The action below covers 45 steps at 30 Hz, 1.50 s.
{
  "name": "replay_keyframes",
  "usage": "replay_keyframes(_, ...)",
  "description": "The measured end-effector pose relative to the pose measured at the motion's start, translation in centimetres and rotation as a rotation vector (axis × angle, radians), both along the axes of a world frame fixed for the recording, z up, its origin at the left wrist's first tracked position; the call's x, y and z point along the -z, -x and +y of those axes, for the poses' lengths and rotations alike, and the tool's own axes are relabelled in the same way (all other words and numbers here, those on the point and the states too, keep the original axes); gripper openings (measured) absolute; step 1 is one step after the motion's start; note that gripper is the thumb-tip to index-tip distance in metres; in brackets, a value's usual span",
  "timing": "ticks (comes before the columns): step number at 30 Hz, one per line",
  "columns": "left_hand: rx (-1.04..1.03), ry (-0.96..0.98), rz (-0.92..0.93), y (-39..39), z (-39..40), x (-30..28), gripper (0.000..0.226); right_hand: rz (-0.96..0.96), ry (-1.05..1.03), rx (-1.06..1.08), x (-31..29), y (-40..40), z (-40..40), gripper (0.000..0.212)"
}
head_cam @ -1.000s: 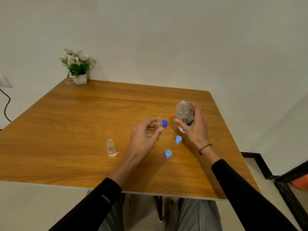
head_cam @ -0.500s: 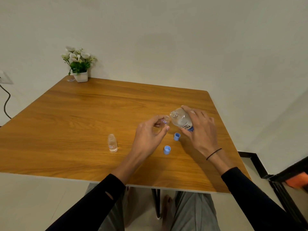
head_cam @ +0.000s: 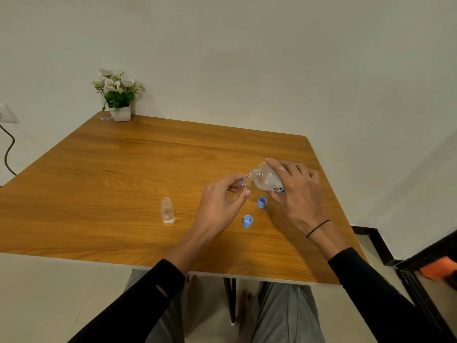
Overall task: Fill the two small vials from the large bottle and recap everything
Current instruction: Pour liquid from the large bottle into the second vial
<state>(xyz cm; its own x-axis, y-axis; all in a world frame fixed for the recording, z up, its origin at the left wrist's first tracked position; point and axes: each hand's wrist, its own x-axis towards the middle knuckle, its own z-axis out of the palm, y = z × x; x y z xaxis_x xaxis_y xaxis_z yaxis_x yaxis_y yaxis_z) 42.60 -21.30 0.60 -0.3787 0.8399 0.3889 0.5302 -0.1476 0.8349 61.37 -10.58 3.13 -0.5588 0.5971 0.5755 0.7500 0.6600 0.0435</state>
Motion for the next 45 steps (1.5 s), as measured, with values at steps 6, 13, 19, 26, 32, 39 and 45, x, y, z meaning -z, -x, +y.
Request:
replay_keyframes(6,0.005,0.012,0.012,0.2,0.0,0.1,0.037,-0.041,-0.075,0.008,-0.7,-0.1,-0.3,0.083)
replay_keyframes(13,0.003,0.006,0.031,0.1,-0.3,0.2,0.038,-0.059,-0.095,0.003,-1.2,-0.2,-0.5,0.084)
replay_keyframes(19,-0.007,0.001,0.042,-0.1,-0.4,0.2,0.039,-0.086,-0.100,0.009,-1.4,-0.3,-0.6,0.083)
replay_keyframes(26,-0.012,0.015,0.046,-0.2,-0.5,-0.1,0.039,-0.105,-0.113,0.010,-2.0,-0.4,-0.8,0.082)
replay_keyframes(32,-0.014,0.012,0.039,-0.2,-0.5,0.1,0.037,-0.122,-0.106,0.012,-2.1,-0.4,-1.0,0.082)
replay_keyframes(39,-0.018,0.006,0.044,-0.2,-0.4,0.2,0.038,-0.137,-0.099,0.021,-2.2,-0.4,-1.0,0.084)
replay_keyframes(45,-0.003,0.018,0.047,-0.3,-0.4,-0.1,0.040,-0.143,-0.096,0.021,-2.4,-0.5,-0.9,0.083)
